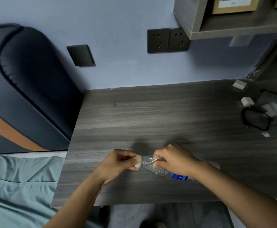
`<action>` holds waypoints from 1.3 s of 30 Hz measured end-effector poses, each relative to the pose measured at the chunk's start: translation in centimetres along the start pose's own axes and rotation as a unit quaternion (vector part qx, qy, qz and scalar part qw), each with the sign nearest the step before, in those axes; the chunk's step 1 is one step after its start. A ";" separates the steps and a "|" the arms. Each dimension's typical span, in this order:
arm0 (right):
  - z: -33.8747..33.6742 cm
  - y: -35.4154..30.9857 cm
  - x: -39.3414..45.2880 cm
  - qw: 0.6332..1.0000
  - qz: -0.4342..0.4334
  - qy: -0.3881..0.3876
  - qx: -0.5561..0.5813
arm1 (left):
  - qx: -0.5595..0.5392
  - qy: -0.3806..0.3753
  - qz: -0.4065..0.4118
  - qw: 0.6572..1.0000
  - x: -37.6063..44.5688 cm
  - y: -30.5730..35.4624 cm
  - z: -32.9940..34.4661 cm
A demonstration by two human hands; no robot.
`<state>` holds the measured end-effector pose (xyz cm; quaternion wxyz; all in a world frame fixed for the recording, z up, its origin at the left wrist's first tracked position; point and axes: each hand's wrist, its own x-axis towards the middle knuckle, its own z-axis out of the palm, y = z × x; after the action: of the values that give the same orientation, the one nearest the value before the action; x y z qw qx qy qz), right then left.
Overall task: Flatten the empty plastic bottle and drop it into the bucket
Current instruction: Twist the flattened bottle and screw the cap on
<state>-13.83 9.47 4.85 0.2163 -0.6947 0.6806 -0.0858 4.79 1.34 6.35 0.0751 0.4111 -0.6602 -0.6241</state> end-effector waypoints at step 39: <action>0.9 3.7 -5.4 0.957 0.138 -0.134 0.218 | -0.063 0.067 0.076 0.993 -1.0 -2.6 1.1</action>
<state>-17.17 14.98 3.47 0.4615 -0.5351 0.6993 -0.1082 5.98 3.14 4.20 0.1918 0.3953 -0.6425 -0.6278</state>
